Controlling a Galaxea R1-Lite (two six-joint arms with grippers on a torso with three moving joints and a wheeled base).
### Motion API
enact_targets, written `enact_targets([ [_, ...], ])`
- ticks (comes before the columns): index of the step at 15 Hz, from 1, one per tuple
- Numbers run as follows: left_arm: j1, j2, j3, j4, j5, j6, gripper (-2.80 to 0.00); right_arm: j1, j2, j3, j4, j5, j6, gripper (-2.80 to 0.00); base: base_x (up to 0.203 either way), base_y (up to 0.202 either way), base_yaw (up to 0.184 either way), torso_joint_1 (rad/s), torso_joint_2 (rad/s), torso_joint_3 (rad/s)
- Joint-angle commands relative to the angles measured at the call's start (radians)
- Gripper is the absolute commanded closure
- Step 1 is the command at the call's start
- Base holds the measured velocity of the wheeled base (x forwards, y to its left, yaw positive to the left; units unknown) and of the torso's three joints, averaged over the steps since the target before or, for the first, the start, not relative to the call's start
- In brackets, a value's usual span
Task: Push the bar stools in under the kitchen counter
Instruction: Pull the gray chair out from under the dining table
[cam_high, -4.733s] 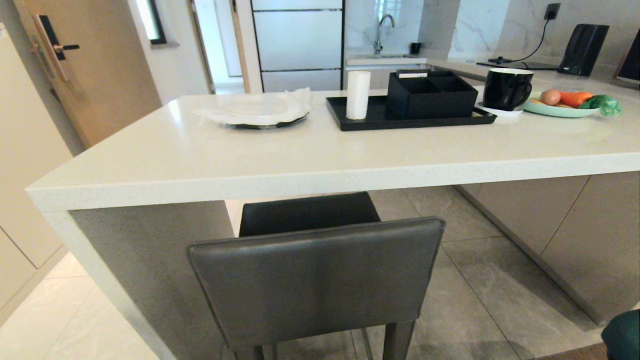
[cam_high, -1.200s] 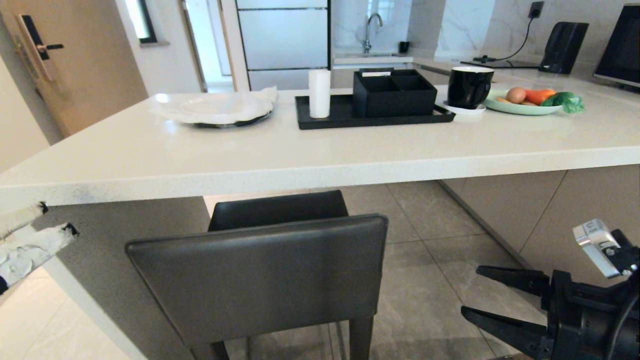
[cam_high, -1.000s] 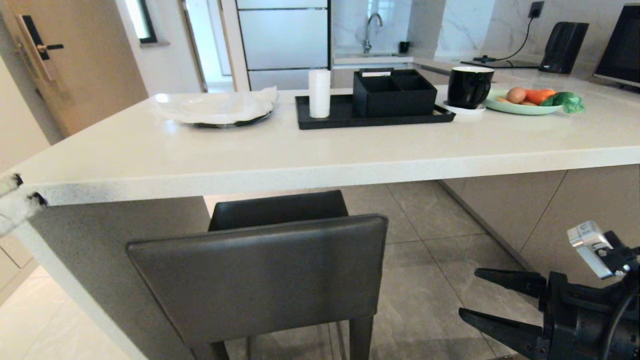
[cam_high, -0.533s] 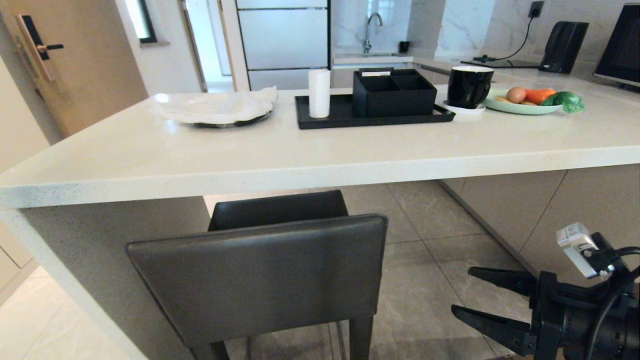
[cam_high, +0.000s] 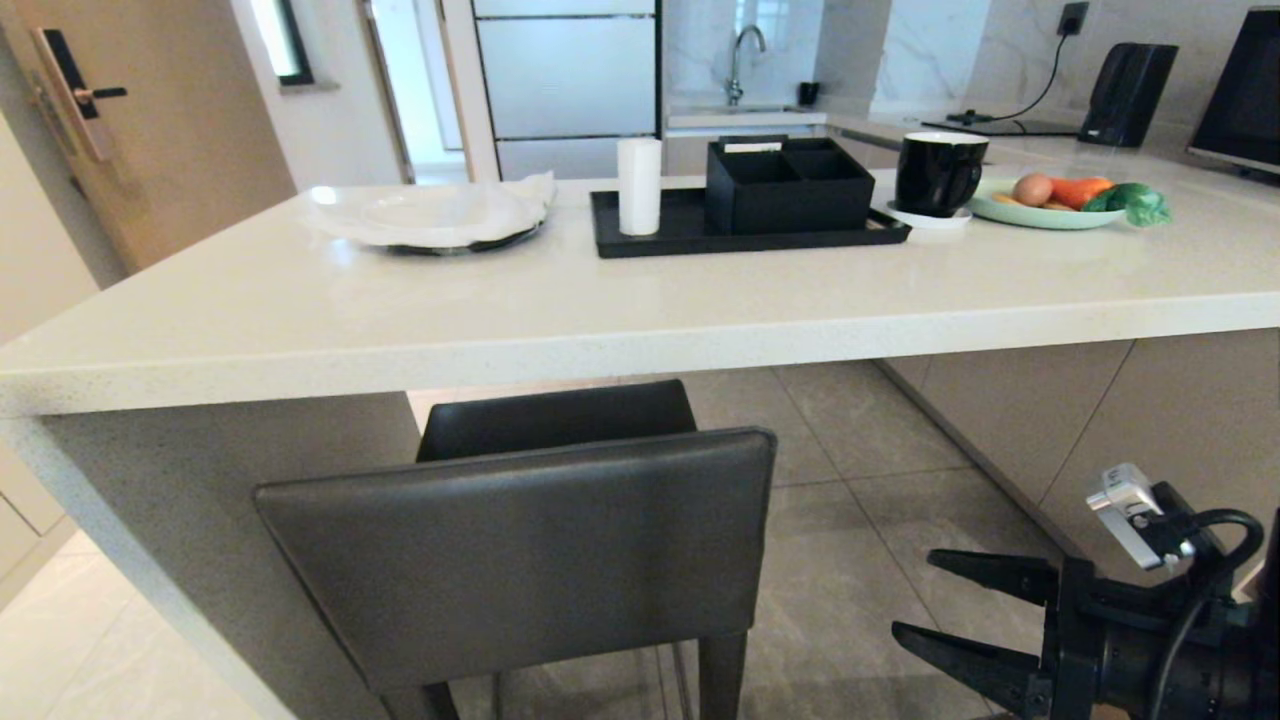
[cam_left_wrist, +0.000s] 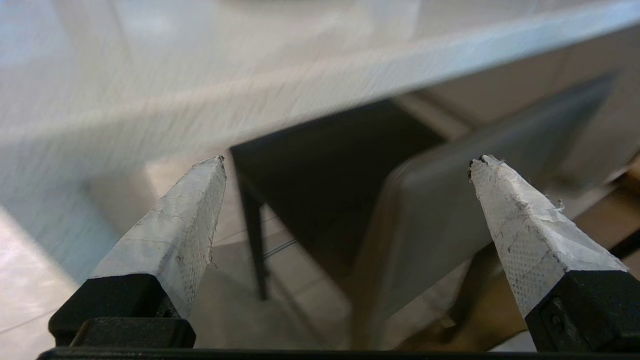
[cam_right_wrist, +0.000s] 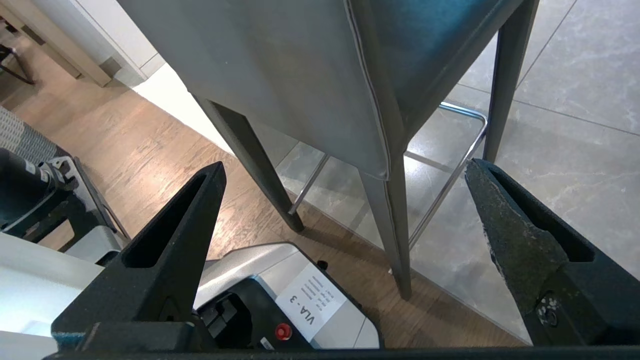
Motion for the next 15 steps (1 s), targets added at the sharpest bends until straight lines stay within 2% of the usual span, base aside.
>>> enact_targets([
  [1, 0.014, 0.125, 0.069, -0.113, -0.013, 0.043, -2.8, 0.0, 0.003, 0.004, -0.005, 0.004, 0.0, -2.8, 0.0, 0.0, 0.0, 0.0, 0.0, 0.0],
  [3, 0.014, 0.232, 0.103, -0.191, -0.017, 0.102, -2.8, 0.001, 0.006, 0.004, -0.005, 0.005, 0.002, -2.8, 0.0, 0.0, 0.0, 0.0, 0.0, 0.0],
  [6, -0.03, 0.381, 0.156, -0.318, -0.019, 0.125, -2.8, 0.004, 0.031, 0.004, -0.028, 0.005, 0.001, -2.8, 0.0, 0.0, 0.0, 0.0, 0.0, 0.0],
  [10, -0.127, 0.518, 0.182, -0.354, -0.019, 0.152, -2.8, 0.004, 0.065, 0.005, -0.061, 0.004, 0.0, -2.8, 0.0, 0.0, 0.0, 0.0, 0.0, 0.0],
  [15, -0.348, 0.546, 0.186, -0.354, -0.019, 0.152, -2.8, 0.004, 0.098, 0.003, -0.087, 0.004, 0.0, -2.8, 0.0, 0.0, 0.0, 0.0, 0.0, 0.0],
])
